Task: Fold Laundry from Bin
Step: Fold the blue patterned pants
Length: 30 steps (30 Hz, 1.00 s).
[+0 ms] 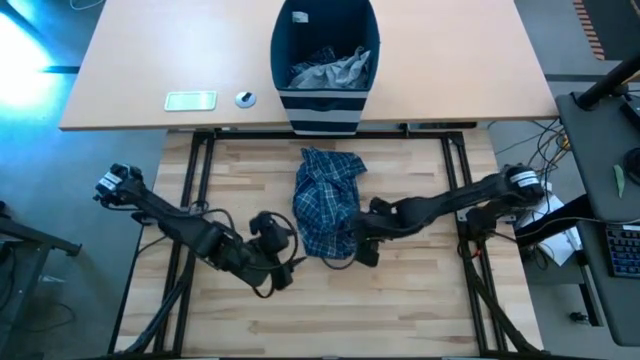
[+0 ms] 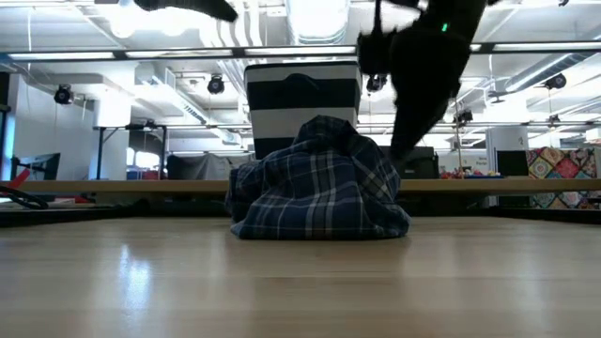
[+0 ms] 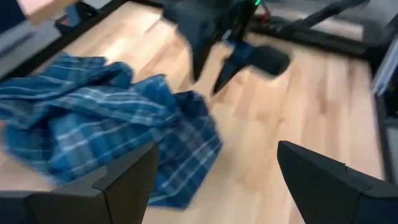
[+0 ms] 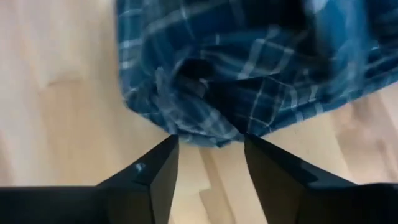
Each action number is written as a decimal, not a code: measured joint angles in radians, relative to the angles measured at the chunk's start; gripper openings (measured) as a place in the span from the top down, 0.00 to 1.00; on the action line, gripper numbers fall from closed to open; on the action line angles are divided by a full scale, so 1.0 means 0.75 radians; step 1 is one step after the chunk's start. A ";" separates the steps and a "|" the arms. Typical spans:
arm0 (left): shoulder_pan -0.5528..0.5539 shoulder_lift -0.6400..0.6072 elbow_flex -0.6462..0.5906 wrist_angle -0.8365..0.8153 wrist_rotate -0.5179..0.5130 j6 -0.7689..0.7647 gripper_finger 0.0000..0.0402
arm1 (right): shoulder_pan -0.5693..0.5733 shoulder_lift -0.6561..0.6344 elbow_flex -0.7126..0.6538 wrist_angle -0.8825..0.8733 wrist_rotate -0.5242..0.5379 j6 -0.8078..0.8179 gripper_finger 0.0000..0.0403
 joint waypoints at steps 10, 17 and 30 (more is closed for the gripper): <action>0.021 -0.091 -0.145 0.111 0.044 -0.053 0.22 | 0.001 0.186 0.132 0.175 0.009 -0.079 0.81; 0.035 -0.323 -0.145 0.092 -0.035 0.094 0.22 | 0.002 0.107 0.453 0.106 0.097 -0.261 0.98; 0.094 -0.512 -0.145 0.193 -0.050 0.303 0.22 | 0.012 -0.151 0.828 0.243 0.327 -0.521 0.98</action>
